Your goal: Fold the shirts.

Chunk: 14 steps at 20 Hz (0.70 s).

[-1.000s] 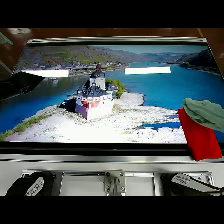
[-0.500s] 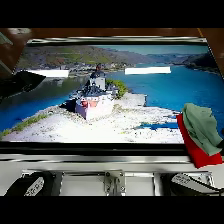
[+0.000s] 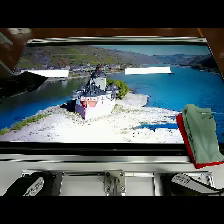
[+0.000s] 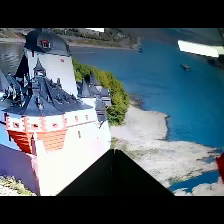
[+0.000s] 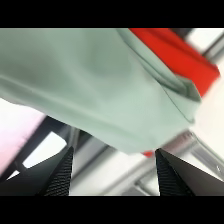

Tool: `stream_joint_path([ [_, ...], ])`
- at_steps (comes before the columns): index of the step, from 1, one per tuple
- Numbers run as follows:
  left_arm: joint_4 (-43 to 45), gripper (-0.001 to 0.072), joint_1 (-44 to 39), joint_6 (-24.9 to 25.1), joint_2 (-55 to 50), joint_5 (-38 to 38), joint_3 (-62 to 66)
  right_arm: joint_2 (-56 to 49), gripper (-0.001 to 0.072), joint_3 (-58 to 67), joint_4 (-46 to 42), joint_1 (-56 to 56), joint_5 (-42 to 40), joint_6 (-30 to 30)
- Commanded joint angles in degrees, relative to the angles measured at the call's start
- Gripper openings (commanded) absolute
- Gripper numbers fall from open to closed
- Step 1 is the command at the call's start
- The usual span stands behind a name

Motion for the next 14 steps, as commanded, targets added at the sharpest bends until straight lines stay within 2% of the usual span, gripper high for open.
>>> stream_joint_path([
  [1, 21.1, 0.0031, -6.8, -6.3, -3.5, -2.3, 2.6, 2.4, 0.0623, 12.1, 18.9, 2.1, -10.7, -1.6],
  [2, 30.7, 0.0031, -10.3, -11.7, -6.5, -5.3, 4.9, 4.5, 0.0622, 13.5, 21.5, 5.0, -15.7, -1.6],
  [3, 38.0, 0.0032, -13.4, -14.9, -10.4, -9.9, 7.8, 6.5, 0.0623, 13.6, 21.9, 8.7, -19.0, -1.5],
  [4, 42.4, 0.0032, -16.0, -15.7, -14.7, -15.0, 11.1, 8.0, 0.0623, 13.6, 20.3, 13.9, -20.3, -1.5],
  [6, 46.2, 0.0052, -19.8, -15.7, -23.9, -24.4, 17.7, 8.3, 0.0624, 13.3, 12.6, 25.7, -17.3, -1.3],
  [7, 46.1, 0.0199, -20.9, -15.7, -27.4, -26.1, 20.0, 7.7, 0.0624, 12.6, 8.1, 31.5, -15.4, -0.9],
  [8, 46.0, 0.0402, -21.9, -16.5, -30.2, -26.4, 21.6, 6.6, 0.0630, 11.5, 4.7, 36.9, -13.9, 0.4],
  [9, 46.0, 0.0465, -22.7, -16.7, -31.8, -25.8, 22.2, 5.4, 0.0692, 10.6, 3.7, 40.5, -13.2, 2.7],
  [14, 46.1, 0.0465, -23.0, -16.1, -33.0, -24.0, 22.1, 1.5, 0.0692, 10.5, 4.0, 48.0, -12.8, 3.8],
])
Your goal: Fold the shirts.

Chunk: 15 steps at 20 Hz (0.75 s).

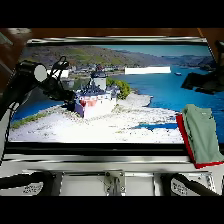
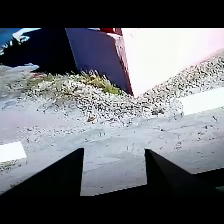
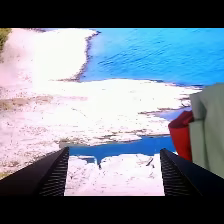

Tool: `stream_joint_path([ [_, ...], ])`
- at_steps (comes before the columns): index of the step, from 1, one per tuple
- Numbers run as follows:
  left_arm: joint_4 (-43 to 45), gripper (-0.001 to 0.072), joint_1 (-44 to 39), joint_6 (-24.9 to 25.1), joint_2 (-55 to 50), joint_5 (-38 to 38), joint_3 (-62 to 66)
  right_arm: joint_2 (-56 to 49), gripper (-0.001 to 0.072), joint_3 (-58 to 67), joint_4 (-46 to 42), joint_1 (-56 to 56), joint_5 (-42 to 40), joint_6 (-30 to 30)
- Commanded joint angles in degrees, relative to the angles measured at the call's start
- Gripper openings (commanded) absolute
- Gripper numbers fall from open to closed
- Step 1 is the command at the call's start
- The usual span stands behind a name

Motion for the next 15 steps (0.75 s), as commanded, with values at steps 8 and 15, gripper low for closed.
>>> stream_joint_path([
  [8, 1.7, 0.0464, -0.4, -0.7, -1.9, 2.4, 0.9, -1.5, 0.0689, -0.2, -1.1, 5.6, 0.1, 1.1],
  [15, 1.6, 0.0464, -0.4, -0.7, -1.9, 3.0, 0.9, -1.5, 0.0688, -0.2, -1.1, 5.6, 0.1, 1.0],
])
